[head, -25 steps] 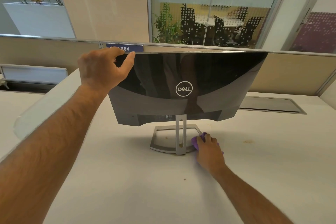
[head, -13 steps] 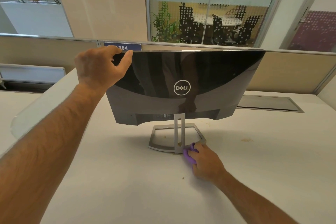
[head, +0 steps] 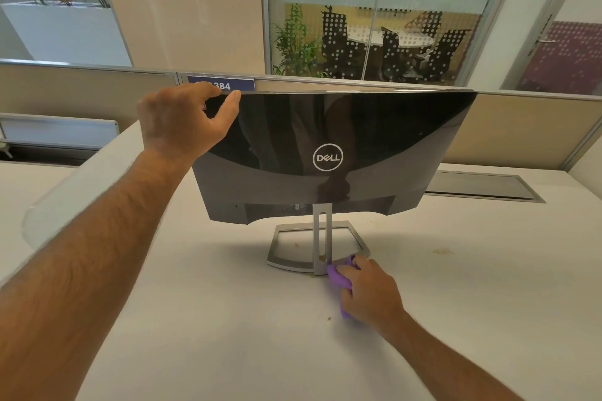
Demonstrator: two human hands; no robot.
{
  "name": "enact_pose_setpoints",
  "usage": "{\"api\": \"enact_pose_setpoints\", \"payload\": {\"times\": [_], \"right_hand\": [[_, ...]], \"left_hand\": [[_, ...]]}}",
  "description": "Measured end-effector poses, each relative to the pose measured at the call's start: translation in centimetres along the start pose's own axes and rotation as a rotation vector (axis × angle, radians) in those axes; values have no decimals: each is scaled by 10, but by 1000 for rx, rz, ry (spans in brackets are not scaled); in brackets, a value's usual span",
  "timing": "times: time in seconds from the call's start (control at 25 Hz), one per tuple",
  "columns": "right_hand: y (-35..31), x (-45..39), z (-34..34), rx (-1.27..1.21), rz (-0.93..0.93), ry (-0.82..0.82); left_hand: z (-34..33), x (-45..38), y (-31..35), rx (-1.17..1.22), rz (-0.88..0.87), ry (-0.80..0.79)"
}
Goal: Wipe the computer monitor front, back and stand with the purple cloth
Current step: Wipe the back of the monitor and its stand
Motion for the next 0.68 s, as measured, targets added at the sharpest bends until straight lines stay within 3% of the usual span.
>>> {"api": "enact_pose_setpoints", "payload": {"times": [0.16, 0.48, 0.68], "right_hand": [[-16, -13, 10, -18, 21, 64], [-34, -35, -1, 71, -35, -44], [-36, -13, -17, -59, -95, -127]], "left_hand": [[-2, 1, -1, 3, 7, 1], [-2, 1, -2, 3, 1, -7], [0, 1, -1, 10, 1, -12]]}}
Point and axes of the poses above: each hand's wrist, its own x-axis away from the middle knuckle, its own z-axis out of the back of the hand, y = z × x, the point moved 7 cm from there along -x, towards the middle knuckle, and after that the axes turned 11 degrees about z, right-handed, at the moved point
